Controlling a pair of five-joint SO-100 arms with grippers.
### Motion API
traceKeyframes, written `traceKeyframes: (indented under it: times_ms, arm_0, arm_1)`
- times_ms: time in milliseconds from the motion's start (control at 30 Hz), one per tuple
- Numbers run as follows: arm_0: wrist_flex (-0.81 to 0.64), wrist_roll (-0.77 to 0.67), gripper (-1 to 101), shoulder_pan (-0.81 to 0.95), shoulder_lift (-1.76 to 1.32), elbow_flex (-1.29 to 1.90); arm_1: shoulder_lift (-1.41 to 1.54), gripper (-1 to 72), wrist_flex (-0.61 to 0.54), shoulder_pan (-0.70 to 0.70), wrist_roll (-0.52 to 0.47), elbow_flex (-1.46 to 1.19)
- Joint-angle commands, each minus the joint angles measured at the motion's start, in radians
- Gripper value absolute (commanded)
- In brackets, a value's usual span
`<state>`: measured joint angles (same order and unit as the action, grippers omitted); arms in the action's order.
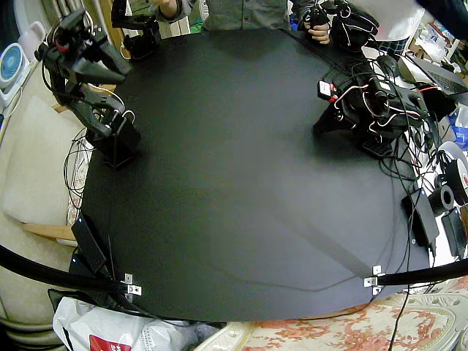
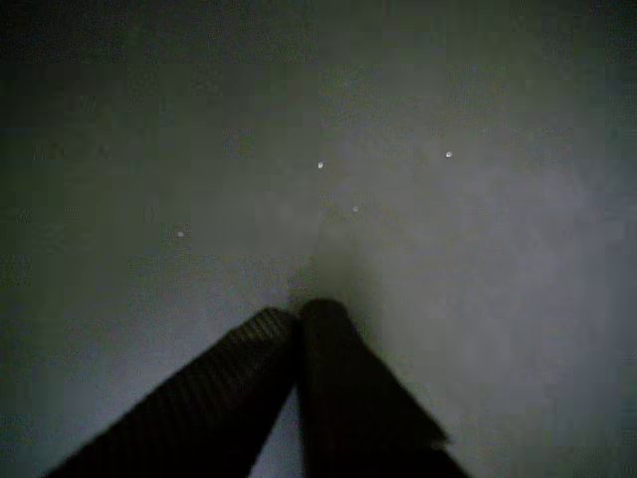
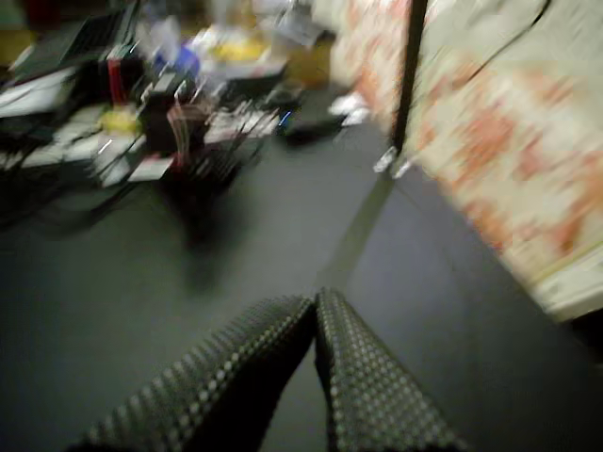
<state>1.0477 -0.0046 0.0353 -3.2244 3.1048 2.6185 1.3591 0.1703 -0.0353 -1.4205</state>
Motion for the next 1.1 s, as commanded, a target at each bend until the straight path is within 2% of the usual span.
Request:
traceKeyframes:
  times_ms: [0, 100, 233, 333, 467, 600, 700, 733, 1067]
  arm_0:
    - [-0.009, -0.006, 0, 0.012, -0.017, 0.0]
    - [-0.009, -0.006, 0, 0.012, -0.017, 0.0]
    - [-0.009, -0.006, 0, 0.012, -0.017, 0.0]
    - [-0.009, -0.006, 0, 0.012, -0.017, 0.0]
    - [-0.009, -0.006, 0, 0.012, -0.017, 0.0]
    - [-0.009, -0.006, 0, 0.012, -0.017, 0.0]
    - [-0.009, -0.006, 0, 0.012, -0.017, 0.0]
    - [-0.009, -0.006, 0, 0.012, -0.017, 0.0]
    - [-0.009, -0.006, 0, 0.012, -0.017, 0.0]
  arm_1:
    - [0.189, -0.5, 0.115, -0.052, 0.002, -0.153]
    - [0.451, -0.5, 0.155, -0.107, 0.067, -0.494]
    - [0.652, -0.5, 0.201, -0.212, 0.106, -0.718]
    - [0.653, -0.5, 0.126, -0.327, 0.141, -0.873]
    - [0.653, -0.5, -0.031, -0.459, 0.153, -1.149]
    - [0.653, -0.5, -0.147, -0.454, 0.121, -1.333]
    - [0.653, -0.5, -0.319, -0.44, 0.107, -1.548]
    - [0.653, -0.5, -0.345, -0.44, 0.115, -1.585]
    - [0.653, -0.5, -0.328, -0.439, 0.118, -1.585]
